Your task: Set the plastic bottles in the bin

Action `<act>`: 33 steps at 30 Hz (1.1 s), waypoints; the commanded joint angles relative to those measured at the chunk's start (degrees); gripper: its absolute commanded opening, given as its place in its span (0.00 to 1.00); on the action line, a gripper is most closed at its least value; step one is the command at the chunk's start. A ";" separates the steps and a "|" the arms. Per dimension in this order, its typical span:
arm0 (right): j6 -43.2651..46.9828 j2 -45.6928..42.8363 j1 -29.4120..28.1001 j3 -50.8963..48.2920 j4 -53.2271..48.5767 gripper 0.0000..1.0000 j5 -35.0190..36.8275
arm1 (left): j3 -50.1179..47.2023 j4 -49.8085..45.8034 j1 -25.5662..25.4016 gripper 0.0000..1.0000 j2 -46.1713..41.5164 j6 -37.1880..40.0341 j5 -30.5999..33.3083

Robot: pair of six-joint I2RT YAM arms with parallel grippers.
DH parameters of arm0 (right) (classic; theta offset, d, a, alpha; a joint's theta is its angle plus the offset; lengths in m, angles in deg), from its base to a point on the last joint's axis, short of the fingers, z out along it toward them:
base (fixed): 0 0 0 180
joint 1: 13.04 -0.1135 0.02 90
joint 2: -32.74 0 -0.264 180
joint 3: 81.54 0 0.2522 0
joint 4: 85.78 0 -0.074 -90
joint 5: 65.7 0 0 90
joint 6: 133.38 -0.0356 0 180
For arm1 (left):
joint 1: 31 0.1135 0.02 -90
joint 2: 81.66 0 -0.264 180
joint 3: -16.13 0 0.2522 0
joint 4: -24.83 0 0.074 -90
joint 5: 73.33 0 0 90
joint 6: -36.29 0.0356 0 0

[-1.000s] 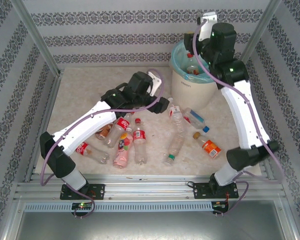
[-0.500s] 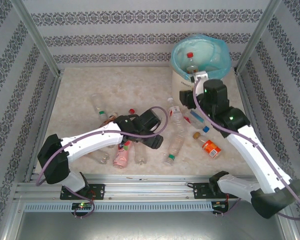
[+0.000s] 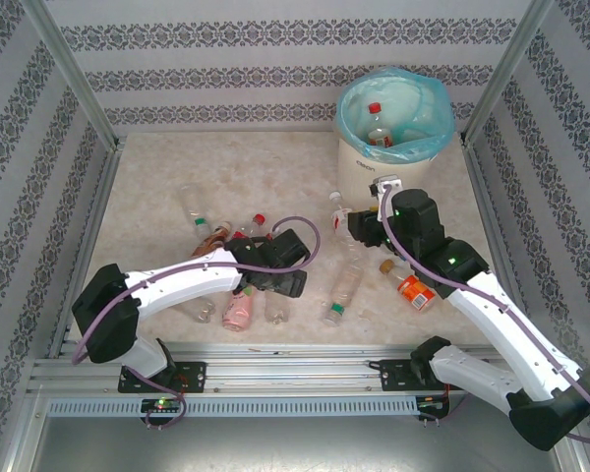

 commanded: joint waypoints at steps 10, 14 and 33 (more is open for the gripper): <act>-0.83 0.99 -1.03 -0.97 2.12 0.51 -0.59 | -4.91 3.45 -0.32 0.80 3.95 -4.23 -3.54; -0.52 1.37 -1.03 -1.01 2.12 0.51 -0.40 | -3.58 3.76 -0.32 0.79 6.18 -3.10 -4.27; 0.57 1.97 -1.03 3.12 0.30 0.52 0.38 | -1.19 3.02 -0.23 0.56 5.78 0.64 -3.44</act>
